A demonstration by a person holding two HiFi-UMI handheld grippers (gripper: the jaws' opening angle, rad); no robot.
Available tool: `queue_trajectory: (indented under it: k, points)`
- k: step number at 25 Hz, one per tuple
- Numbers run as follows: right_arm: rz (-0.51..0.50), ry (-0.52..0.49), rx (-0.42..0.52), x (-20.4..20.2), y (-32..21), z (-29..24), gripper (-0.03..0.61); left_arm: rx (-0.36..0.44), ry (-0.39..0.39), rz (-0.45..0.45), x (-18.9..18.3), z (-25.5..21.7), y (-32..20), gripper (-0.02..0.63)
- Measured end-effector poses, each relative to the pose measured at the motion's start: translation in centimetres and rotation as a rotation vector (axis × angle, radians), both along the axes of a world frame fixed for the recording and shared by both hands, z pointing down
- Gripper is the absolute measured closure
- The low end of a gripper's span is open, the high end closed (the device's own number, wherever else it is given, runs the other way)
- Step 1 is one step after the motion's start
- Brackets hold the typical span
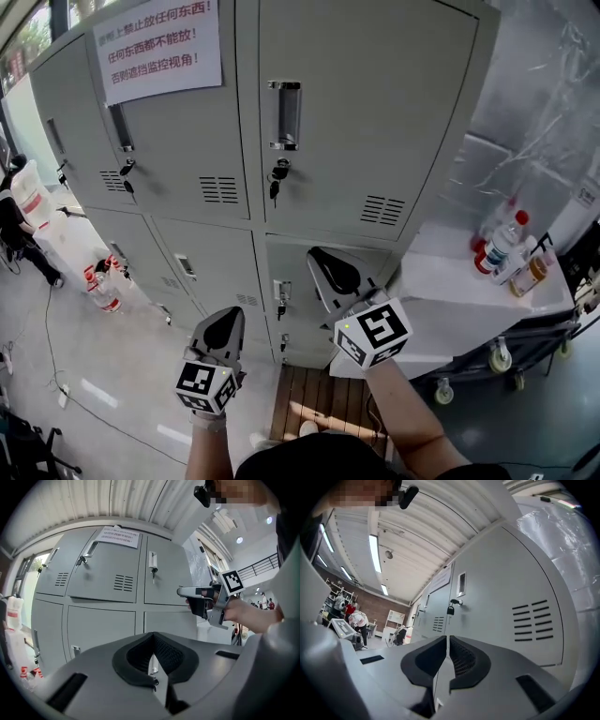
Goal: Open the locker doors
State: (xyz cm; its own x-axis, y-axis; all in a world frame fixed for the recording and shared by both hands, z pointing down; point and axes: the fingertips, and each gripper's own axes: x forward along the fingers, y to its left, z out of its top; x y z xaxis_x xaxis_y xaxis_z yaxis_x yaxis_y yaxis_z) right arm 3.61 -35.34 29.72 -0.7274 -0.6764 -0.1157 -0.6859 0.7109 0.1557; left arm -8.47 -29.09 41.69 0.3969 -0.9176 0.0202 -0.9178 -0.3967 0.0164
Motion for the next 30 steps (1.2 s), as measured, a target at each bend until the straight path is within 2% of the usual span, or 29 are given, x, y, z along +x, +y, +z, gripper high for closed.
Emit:
queue_trajectory:
  k: [7, 16, 21, 30]
  points:
    - [0.059, -0.016, 0.122, -2.1, -1.6, -7.8, 0.537, 0.006, -0.015, 0.042, -1.9, -2.5, -1.3, 0.597]
    - [0.092, -0.007, 0.23, -6.1, -2.8, -15.6, 0.401, -0.003, -0.03, 0.081, -2.9, -3.0, -2.1, 0.597]
    - [0.135, 0.012, 0.21, -7.4, -4.7, -16.9, 0.364, -0.004, -0.033, 0.093, -3.2, -3.0, -1.9, 0.596]
    - [0.213, 0.032, 0.168, -8.3, -7.3, -17.0, 0.357, -0.015, -0.025, 0.097, -4.4, -2.2, -1.4, 0.596]
